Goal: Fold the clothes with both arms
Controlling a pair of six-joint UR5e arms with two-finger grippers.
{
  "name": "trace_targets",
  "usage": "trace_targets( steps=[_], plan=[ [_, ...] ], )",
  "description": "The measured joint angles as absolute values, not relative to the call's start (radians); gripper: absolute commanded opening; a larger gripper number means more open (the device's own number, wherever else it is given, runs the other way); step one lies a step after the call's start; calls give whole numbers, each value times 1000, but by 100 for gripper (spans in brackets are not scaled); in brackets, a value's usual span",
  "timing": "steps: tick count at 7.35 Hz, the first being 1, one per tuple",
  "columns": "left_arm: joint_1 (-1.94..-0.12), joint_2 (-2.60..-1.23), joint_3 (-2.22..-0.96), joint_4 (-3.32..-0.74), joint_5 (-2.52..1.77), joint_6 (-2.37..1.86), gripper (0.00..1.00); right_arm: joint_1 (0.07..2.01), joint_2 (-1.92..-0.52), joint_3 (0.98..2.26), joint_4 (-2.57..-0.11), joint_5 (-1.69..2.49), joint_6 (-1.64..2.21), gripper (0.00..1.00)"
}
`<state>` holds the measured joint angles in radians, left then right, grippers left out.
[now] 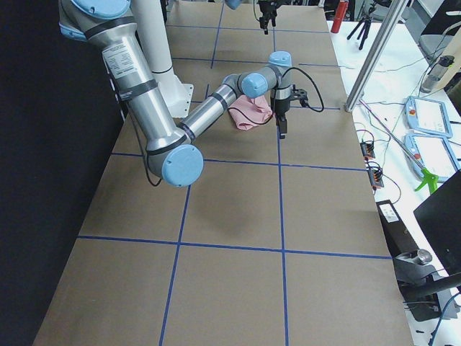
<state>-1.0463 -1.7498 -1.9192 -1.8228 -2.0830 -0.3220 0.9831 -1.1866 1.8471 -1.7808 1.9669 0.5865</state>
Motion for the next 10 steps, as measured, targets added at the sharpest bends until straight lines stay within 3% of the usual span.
trace_targets(
  steps=[6,8,10],
  plan=[
    [-1361,-1575,-1731,-1782,-2213,-103,100,1350,-1715,1888,-1595,2193,212,100],
    [-1501,-1519,-1627,-1762,-2341,-4,100,1470,-1826,1875,-1552,2240,51,100],
    [-1579,-1498,-1628,-1670,-2393,13,100,1512,-1853,1855,-1545,2261,2,100]
  ],
)
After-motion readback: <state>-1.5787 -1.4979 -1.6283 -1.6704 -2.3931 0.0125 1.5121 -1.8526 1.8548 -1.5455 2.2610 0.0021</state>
